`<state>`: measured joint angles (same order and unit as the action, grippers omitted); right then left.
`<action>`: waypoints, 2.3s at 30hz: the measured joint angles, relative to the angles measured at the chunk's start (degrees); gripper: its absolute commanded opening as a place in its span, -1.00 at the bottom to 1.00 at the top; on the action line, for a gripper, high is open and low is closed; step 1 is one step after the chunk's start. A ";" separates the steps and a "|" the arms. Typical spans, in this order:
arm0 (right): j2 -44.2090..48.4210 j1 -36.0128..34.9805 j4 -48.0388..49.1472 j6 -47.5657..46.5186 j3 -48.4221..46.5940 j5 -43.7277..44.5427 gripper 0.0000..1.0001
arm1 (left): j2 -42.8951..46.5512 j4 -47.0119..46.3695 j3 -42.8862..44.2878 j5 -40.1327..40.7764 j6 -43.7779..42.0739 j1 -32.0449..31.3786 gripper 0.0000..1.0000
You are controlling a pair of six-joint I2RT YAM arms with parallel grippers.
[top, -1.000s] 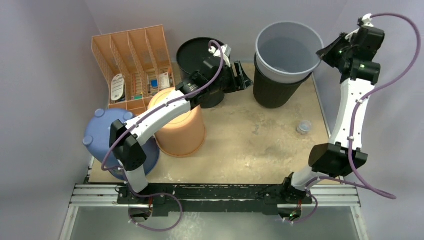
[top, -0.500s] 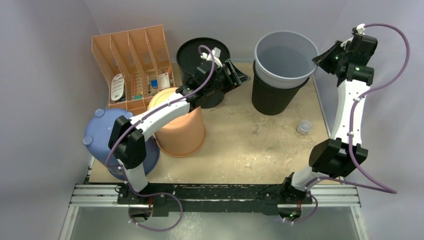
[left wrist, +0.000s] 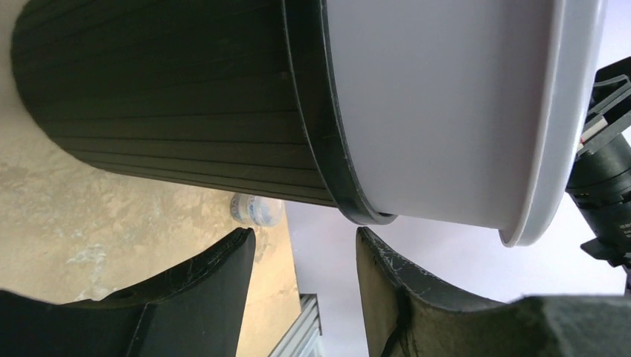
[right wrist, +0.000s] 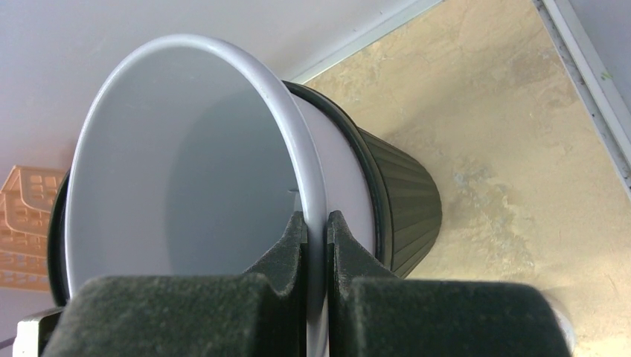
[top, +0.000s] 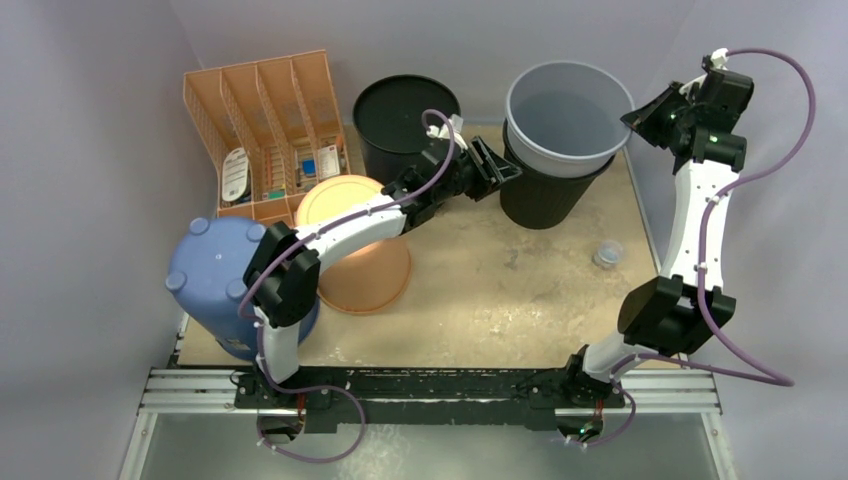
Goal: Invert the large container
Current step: Adjust the container in the container.
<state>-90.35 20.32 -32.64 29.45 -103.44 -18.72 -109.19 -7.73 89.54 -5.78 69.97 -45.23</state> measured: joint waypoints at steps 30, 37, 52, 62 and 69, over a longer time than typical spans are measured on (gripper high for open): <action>4.68 0.55 4.52 2.49 6.05 -5.11 -1.00 | -2.16 -3.76 0.76 2.99 8.50 -0.87 -0.38; 7.26 1.66 10.62 8.28 10.91 -8.72 -1.00 | -2.34 -2.29 1.44 4.26 9.81 -0.92 -0.41; 9.31 3.34 11.91 12.20 7.89 -13.38 -1.00 | 1.09 -0.70 1.68 4.63 9.81 -0.37 -0.30; 11.37 5.64 12.94 14.01 15.96 -15.47 -1.00 | 6.08 12.96 2.45 9.09 -8.39 -0.26 0.40; 9.84 5.75 13.25 14.34 16.04 -18.32 -1.00 | 17.40 18.82 -0.44 14.78 -30.77 0.50 0.44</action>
<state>-80.51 26.06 -19.40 43.79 -87.39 -37.04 -91.79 11.09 89.10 8.99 39.20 -44.73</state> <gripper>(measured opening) 0.047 0.715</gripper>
